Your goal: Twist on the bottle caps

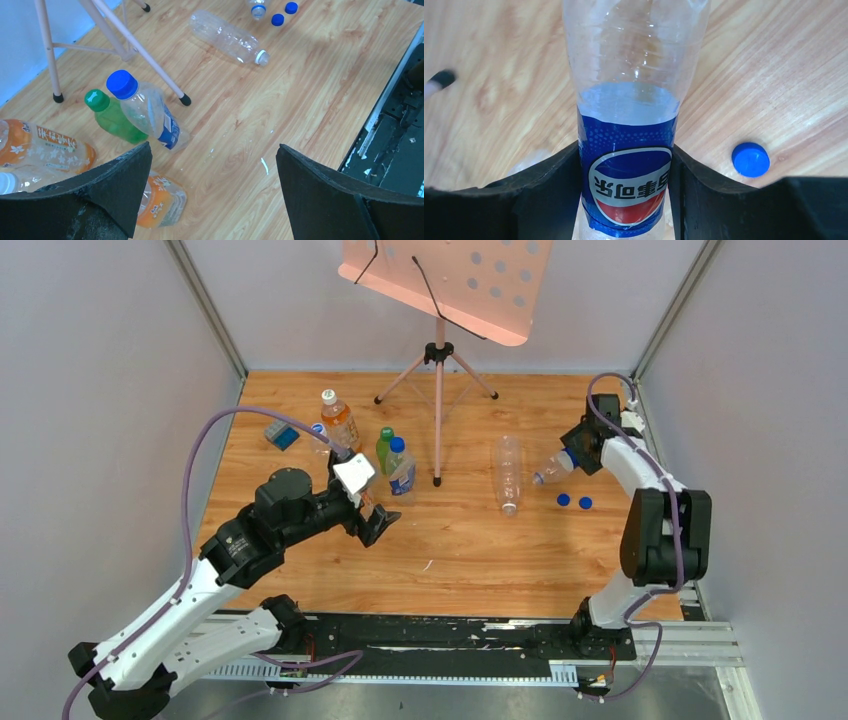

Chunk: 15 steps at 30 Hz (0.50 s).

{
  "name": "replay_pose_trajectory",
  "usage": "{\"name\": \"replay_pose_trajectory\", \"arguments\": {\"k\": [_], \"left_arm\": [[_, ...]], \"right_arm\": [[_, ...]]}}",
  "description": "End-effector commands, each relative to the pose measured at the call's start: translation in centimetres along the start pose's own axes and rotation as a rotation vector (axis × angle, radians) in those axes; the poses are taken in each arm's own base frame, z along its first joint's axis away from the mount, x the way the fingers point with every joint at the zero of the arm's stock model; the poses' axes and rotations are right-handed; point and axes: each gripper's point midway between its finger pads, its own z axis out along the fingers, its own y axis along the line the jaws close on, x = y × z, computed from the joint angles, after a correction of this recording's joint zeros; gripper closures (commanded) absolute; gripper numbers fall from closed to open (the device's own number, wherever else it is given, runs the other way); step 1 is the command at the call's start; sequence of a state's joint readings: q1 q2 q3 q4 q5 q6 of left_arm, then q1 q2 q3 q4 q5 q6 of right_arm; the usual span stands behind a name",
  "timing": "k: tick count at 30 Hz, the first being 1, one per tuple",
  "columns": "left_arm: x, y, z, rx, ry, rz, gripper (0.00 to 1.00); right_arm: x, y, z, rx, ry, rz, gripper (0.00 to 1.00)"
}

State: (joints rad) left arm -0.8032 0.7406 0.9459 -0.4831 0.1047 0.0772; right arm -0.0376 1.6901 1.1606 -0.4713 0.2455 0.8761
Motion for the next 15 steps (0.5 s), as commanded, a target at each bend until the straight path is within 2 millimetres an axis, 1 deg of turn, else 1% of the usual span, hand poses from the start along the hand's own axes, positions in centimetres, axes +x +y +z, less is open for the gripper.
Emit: {"name": "replay_pose_trajectory", "arguments": {"k": [1,4,6,9,12,15], "left_arm": [[-0.7,0.0,-0.4,0.011,-0.017,0.037,0.0],[-0.8,0.1,-0.8,0.008,-0.022,0.048,0.0],[-0.9,0.0,-1.0,0.009,-0.027,0.053,0.0],[-1.2,0.0,-1.5,0.009,-0.039,0.063,0.0],[-1.3,0.0,-1.8,0.006,-0.046,0.071,0.0],[-1.4,0.1,-2.3,0.002,-0.057,0.069,0.0]], "right_arm": [[0.5,3.6,-6.7,-0.188,0.016,-0.245,0.43],[4.6,4.3,-10.3,-0.292,0.112,-0.466,0.44],[7.3,4.1,-12.6,-0.332,0.164,-0.638,0.44],[11.8,3.5,-15.8,-0.399,0.234,-0.93,0.42],[15.6,2.8,-18.7,-0.486,0.248,-1.191,0.41],[19.2,1.5,-20.7,-0.591,0.263,-1.472,0.42]]}}
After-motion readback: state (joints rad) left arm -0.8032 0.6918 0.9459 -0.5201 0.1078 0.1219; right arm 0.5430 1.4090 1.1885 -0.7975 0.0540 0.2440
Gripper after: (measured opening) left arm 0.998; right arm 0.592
